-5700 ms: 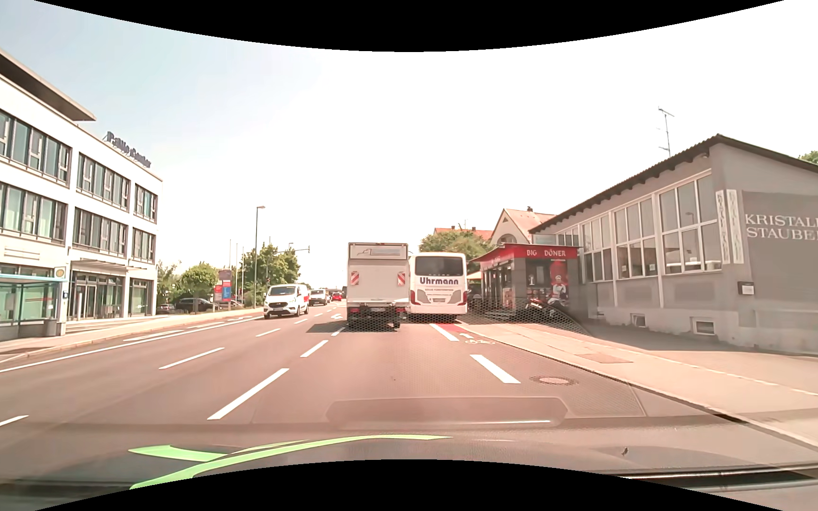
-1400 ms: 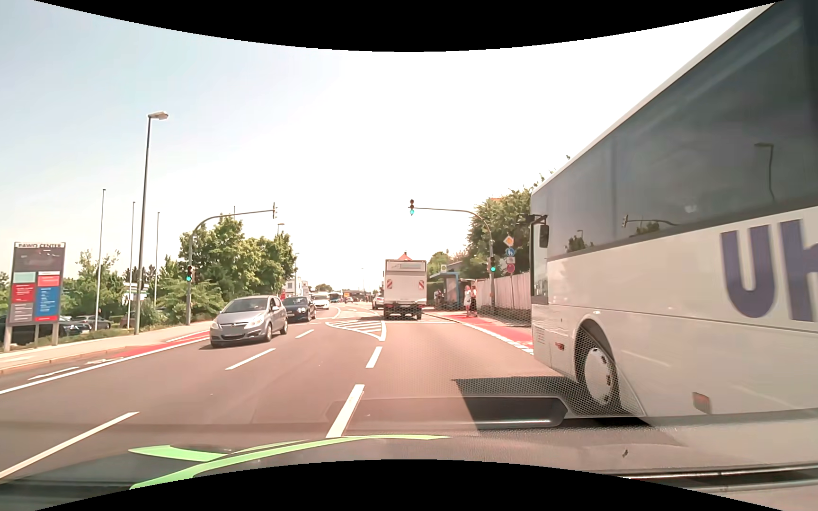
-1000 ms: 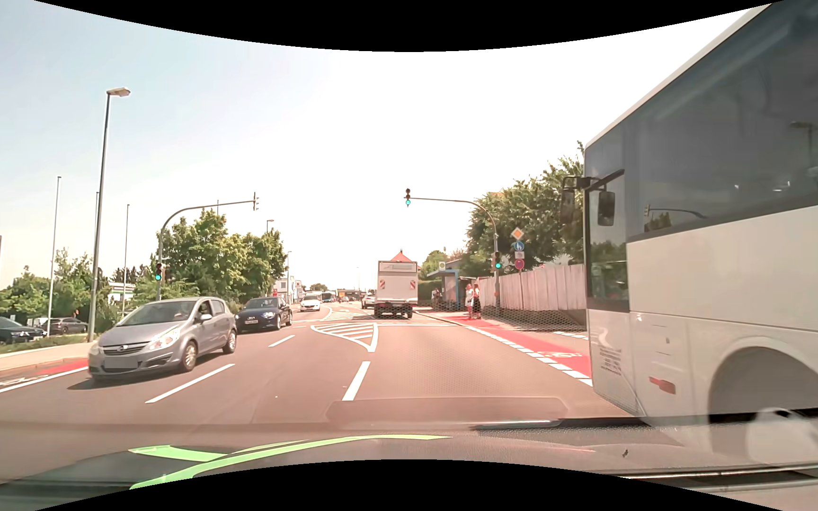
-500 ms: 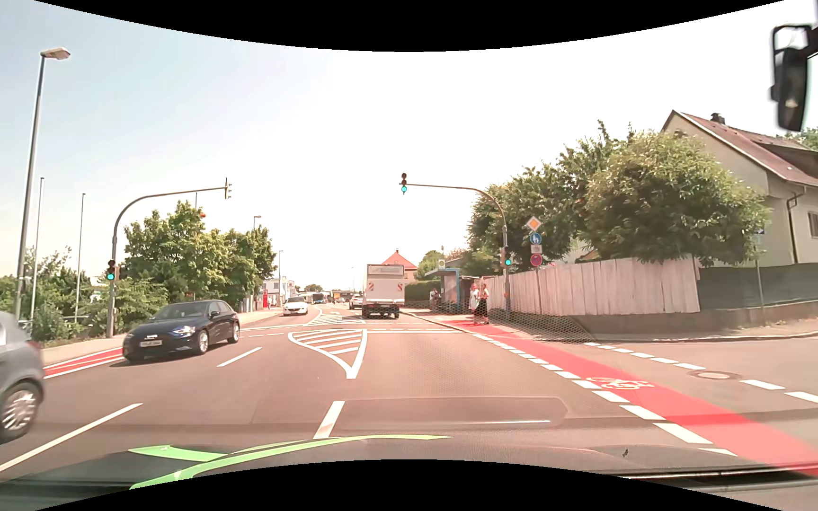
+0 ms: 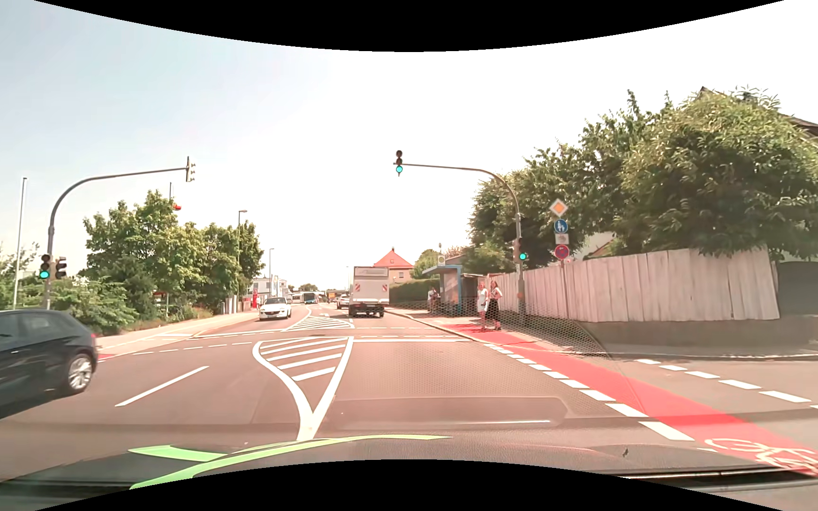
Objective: Follow the waypoints while adhering to traffic rules and regulations
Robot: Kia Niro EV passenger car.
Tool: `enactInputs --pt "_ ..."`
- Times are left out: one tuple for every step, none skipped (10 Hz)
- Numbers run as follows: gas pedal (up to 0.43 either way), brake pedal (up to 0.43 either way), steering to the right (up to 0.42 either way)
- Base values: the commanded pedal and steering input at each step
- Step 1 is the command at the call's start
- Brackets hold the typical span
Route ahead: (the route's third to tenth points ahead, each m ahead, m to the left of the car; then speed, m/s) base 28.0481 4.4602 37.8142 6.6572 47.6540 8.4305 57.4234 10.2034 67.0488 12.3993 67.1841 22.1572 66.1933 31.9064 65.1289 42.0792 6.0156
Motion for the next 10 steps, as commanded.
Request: enactInputs --pt "0.138 0.0 0.01" --pt "0.15 0.0 0.009" --pt "0.15 0.0 0.008" --pt "0.157 0.0 0.006" --pt "0.209 0.0 0.001" --pt "0.209 0.0 -0.005" --pt "0.22 0.0 -0.013" --pt "0.248 0.0 -0.02" --pt "0.26 0.0 -0.024" --pt "0.28 0.0 -0.029"
